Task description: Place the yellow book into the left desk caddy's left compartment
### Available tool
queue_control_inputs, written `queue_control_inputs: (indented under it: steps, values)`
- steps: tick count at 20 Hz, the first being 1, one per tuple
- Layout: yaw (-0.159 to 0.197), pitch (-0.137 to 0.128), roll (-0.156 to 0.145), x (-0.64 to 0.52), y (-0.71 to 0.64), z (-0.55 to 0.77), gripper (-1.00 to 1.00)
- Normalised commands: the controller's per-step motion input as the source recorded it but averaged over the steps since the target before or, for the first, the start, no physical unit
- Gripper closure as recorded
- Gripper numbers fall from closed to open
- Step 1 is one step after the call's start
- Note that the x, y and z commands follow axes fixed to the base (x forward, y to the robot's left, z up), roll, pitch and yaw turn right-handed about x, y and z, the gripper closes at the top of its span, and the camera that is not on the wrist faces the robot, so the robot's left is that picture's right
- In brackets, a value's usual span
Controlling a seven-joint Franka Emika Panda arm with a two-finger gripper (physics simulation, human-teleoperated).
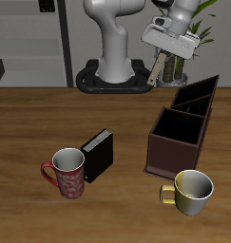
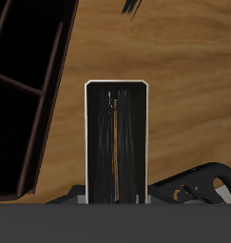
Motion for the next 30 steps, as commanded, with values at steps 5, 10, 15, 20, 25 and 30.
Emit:
queue_control_inputs:
  steps: [5,10,15,20,25,30]
  values:
    - [0.020,-0.001,0.030,-0.01,0.37,0.02,1.00]
    - [0.037,-0.024,0.067,0.07,0.41,0.01,1.00]
    - [0.005,-0.009,0.042,0.11,0.20,0.06,1.00]
    - [0.019,-0.012,0.056,0.18,0.27,0.05,1.00]
    - [0.006,-0.003,0.055,0.20,0.26,0.02,1.00]
    - [0.006,0.014,0.052,0.21,0.20,-0.02,1.00]
